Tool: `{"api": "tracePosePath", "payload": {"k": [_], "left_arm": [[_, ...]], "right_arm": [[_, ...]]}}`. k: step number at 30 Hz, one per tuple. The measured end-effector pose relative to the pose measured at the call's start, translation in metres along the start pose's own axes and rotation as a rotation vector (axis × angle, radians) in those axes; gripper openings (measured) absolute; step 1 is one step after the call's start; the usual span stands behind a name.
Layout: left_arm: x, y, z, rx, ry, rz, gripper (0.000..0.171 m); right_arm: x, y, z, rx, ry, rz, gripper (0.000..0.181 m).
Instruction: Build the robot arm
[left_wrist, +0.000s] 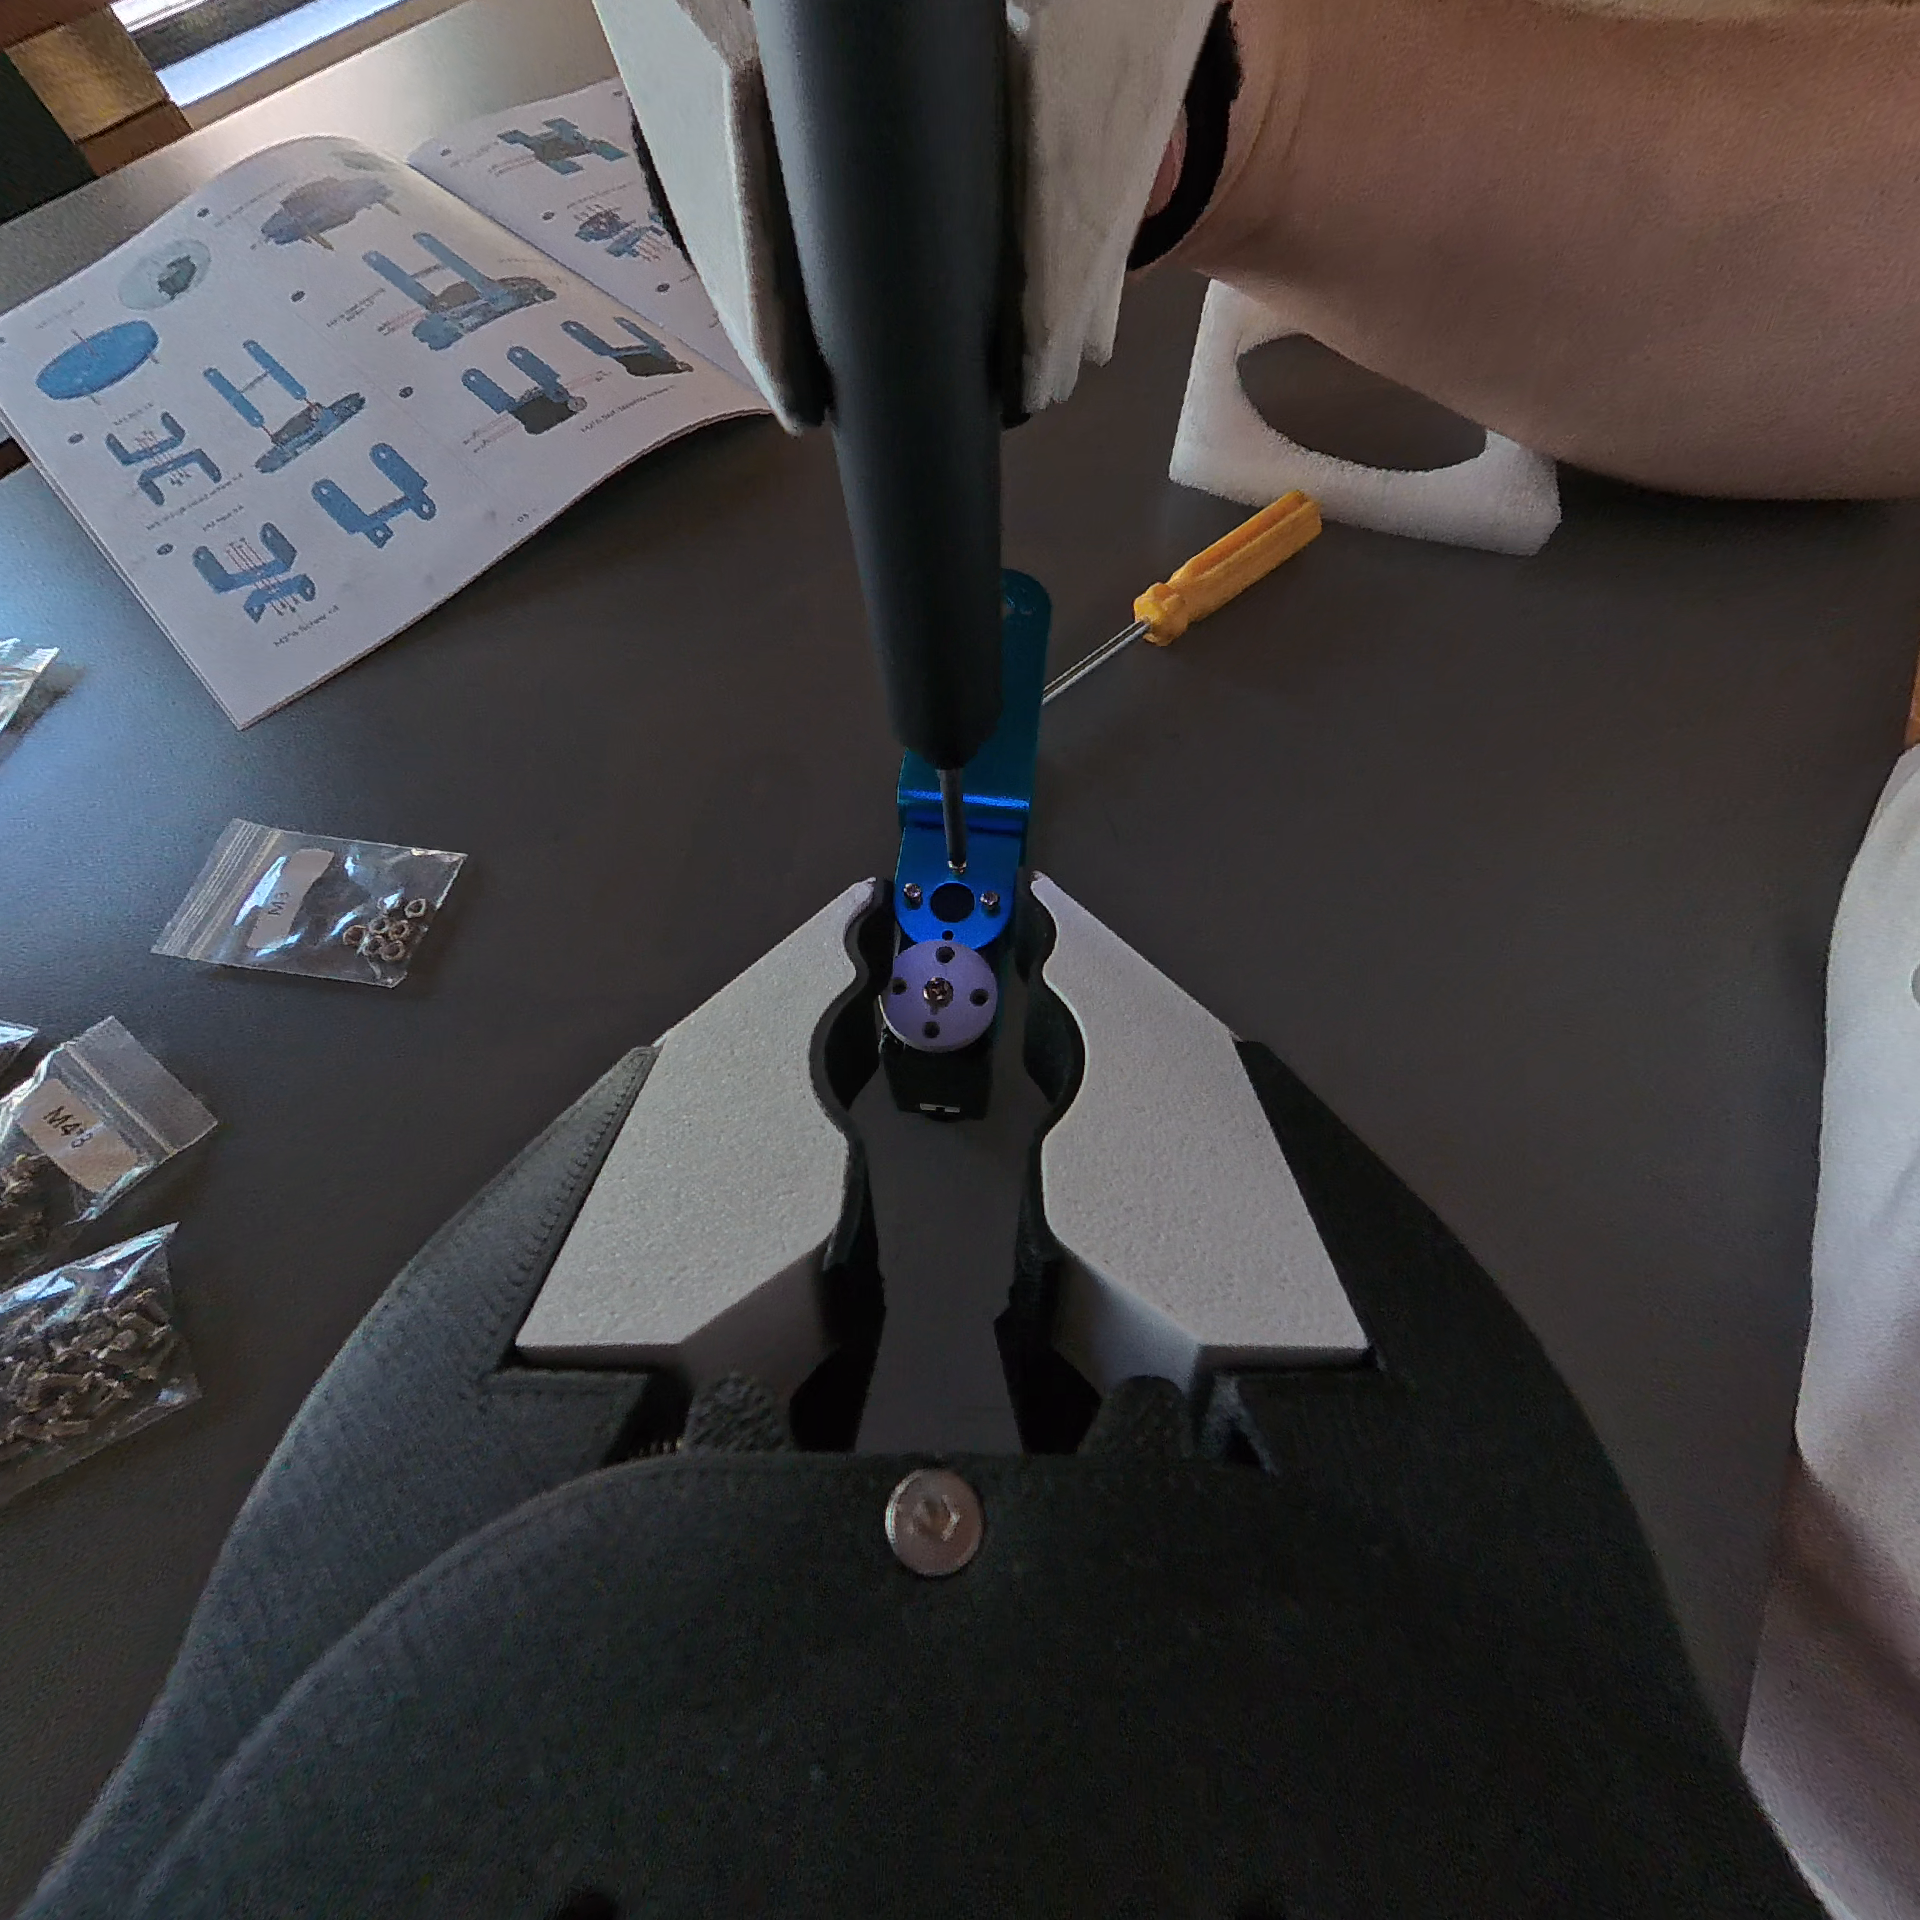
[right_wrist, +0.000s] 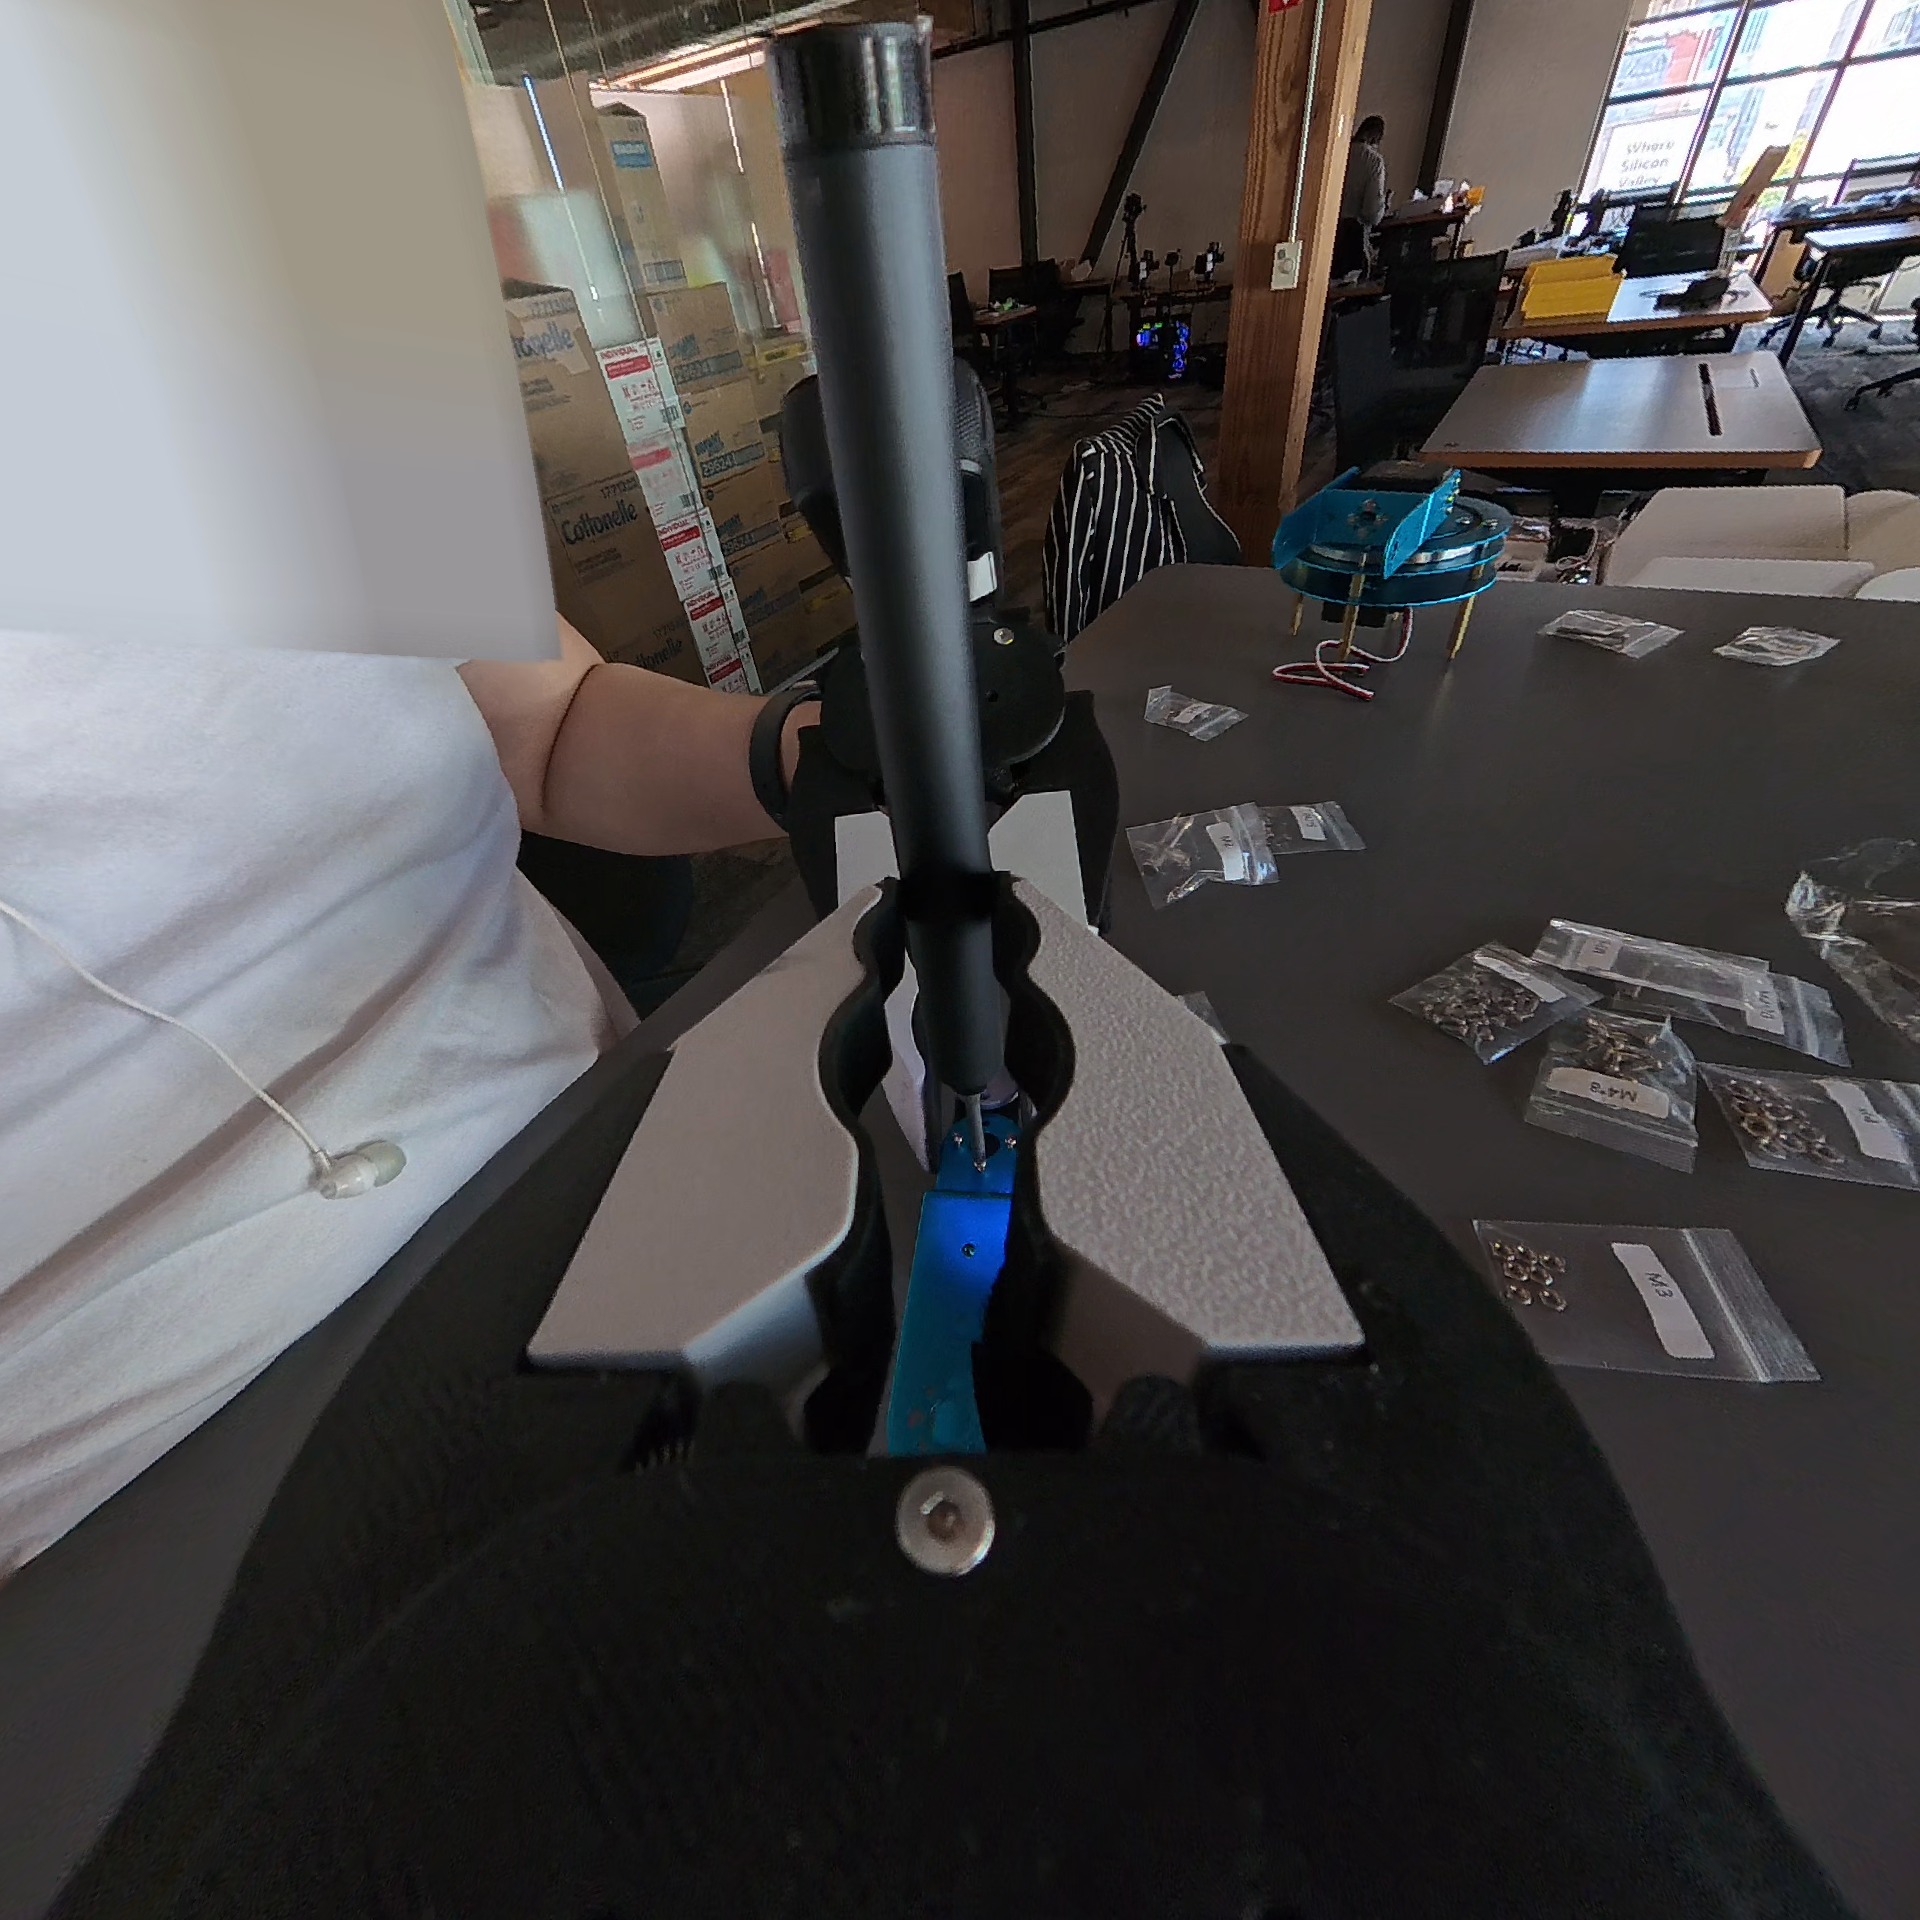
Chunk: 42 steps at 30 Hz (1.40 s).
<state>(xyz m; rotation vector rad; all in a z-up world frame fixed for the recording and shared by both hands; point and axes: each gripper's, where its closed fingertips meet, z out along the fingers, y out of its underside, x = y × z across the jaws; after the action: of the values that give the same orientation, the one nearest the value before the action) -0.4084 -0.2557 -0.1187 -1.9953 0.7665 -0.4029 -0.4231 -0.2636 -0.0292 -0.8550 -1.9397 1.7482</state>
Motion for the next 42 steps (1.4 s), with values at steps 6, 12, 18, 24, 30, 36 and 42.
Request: {"api": "tracePosePath", "payload": {"k": [6,12,18,24,30,36,42], "left_arm": [[0.0,0.0,0.0,0.006,0.007,-0.013,0.022],[-0.002,-0.006,-0.013,-0.022,0.0,-0.051,0.042],[-0.016,-0.051,-0.04,0.15,0.058,-0.142,0.016],[-0.015,-0.057,-0.031,0.058,0.106,-0.095,0.015],[-0.011,-0.06,-0.022,-0.056,0.158,-0.089,0.015],[-0.008,-0.059,-0.019,-0.13,0.144,-0.044,0.016],[-0.003,-0.059,-0.015,-0.228,0.135,0.01,0.015]], "right_arm": [[0.003,0.005,0.002,-0.033,0.008,0.01,0.012],[0.005,0.025,0.011,-0.137,0.021,-0.007,0.0],[0.018,-0.001,0.025,-0.11,0.094,-0.017,0.002],[0.02,-0.033,0.001,0.012,0.154,-0.01,0.017],[-0.004,-0.075,0.02,0.046,0.091,-0.051,0.037],[0.004,-0.075,0.028,-0.062,0.171,-0.103,0.035],[0.004,-0.066,0.02,-0.064,0.162,-0.039,0.046]]}}
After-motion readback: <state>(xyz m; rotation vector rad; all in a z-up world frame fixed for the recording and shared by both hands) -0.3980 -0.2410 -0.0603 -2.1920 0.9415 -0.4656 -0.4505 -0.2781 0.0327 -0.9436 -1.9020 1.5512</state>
